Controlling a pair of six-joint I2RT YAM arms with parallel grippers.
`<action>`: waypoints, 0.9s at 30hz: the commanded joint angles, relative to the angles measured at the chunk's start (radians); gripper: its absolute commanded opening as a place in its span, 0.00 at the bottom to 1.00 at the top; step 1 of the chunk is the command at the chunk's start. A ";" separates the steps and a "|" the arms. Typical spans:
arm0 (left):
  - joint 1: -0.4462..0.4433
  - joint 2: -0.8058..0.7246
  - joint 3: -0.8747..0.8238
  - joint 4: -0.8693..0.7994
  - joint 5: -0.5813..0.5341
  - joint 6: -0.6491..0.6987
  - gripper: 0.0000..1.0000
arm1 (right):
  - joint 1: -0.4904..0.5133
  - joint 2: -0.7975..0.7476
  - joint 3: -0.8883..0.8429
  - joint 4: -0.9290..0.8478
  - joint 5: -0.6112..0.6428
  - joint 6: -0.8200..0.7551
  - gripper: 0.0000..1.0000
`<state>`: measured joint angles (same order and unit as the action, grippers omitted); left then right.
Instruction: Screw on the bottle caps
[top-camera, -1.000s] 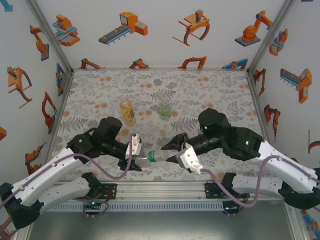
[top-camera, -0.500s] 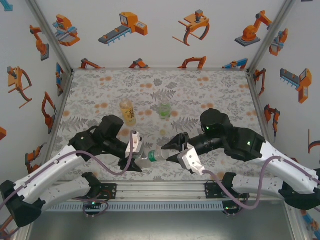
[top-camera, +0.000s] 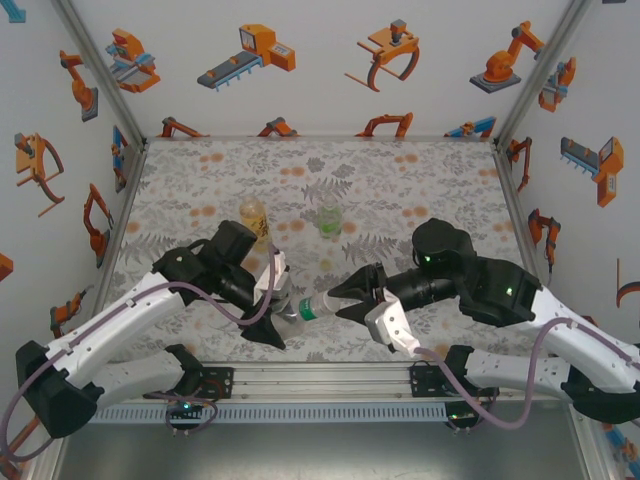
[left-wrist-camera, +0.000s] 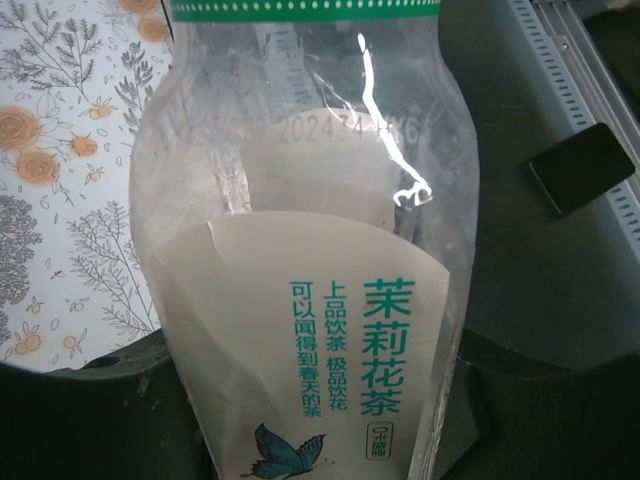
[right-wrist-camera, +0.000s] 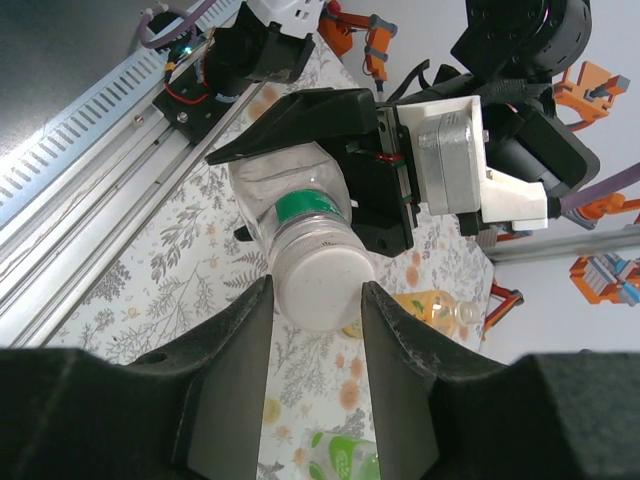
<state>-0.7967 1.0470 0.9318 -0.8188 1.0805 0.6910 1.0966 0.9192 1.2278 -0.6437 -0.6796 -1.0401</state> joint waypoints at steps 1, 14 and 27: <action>0.002 -0.009 0.041 -0.019 0.065 0.050 0.00 | 0.000 0.032 0.001 -0.018 -0.004 -0.001 0.37; 0.044 -0.140 -0.035 0.183 -0.040 -0.072 0.00 | 0.000 0.042 -0.018 -0.002 -0.024 0.034 0.44; 0.051 -0.178 -0.056 0.225 -0.132 -0.085 0.00 | 0.000 0.053 -0.021 0.059 0.041 0.159 0.47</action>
<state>-0.7517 0.8982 0.8738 -0.6983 0.9428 0.6224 1.0935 0.9546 1.2278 -0.5816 -0.6563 -0.9680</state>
